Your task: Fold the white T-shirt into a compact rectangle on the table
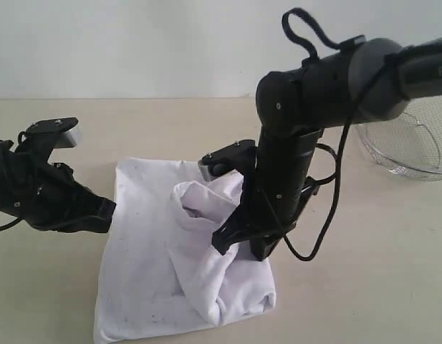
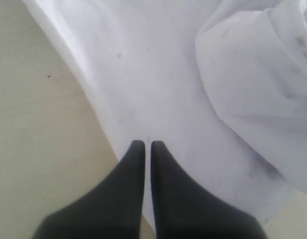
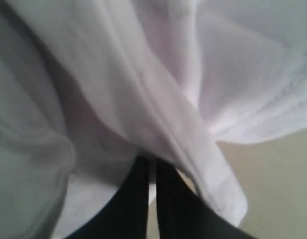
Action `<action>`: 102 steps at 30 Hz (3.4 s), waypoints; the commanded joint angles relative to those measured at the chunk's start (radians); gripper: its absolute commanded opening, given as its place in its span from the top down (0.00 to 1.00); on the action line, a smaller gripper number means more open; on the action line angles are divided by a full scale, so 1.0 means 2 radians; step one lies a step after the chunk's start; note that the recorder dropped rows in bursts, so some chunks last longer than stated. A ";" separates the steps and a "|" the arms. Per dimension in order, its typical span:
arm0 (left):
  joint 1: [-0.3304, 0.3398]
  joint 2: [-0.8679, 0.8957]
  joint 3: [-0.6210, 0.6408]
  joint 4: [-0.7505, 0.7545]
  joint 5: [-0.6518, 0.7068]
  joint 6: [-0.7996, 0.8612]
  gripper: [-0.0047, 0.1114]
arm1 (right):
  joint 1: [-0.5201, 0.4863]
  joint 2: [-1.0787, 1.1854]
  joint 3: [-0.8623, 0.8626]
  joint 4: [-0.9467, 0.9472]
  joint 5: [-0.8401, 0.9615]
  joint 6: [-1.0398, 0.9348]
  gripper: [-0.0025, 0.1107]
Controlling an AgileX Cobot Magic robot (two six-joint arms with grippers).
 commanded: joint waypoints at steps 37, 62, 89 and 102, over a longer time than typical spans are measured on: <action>-0.001 0.000 0.003 -0.013 -0.067 0.003 0.92 | 0.048 0.090 -0.312 -0.164 0.127 0.007 0.98; 0.088 -0.118 0.006 0.206 0.025 -0.209 0.92 | 0.168 0.074 -0.190 0.108 0.126 -0.127 0.98; 0.046 0.069 -0.033 -0.264 0.154 0.214 0.92 | -0.031 -0.143 -0.023 -0.073 0.060 0.014 0.98; 0.051 0.150 -0.107 -0.173 0.181 0.164 0.81 | -0.050 -0.169 0.066 0.034 0.010 -0.056 0.98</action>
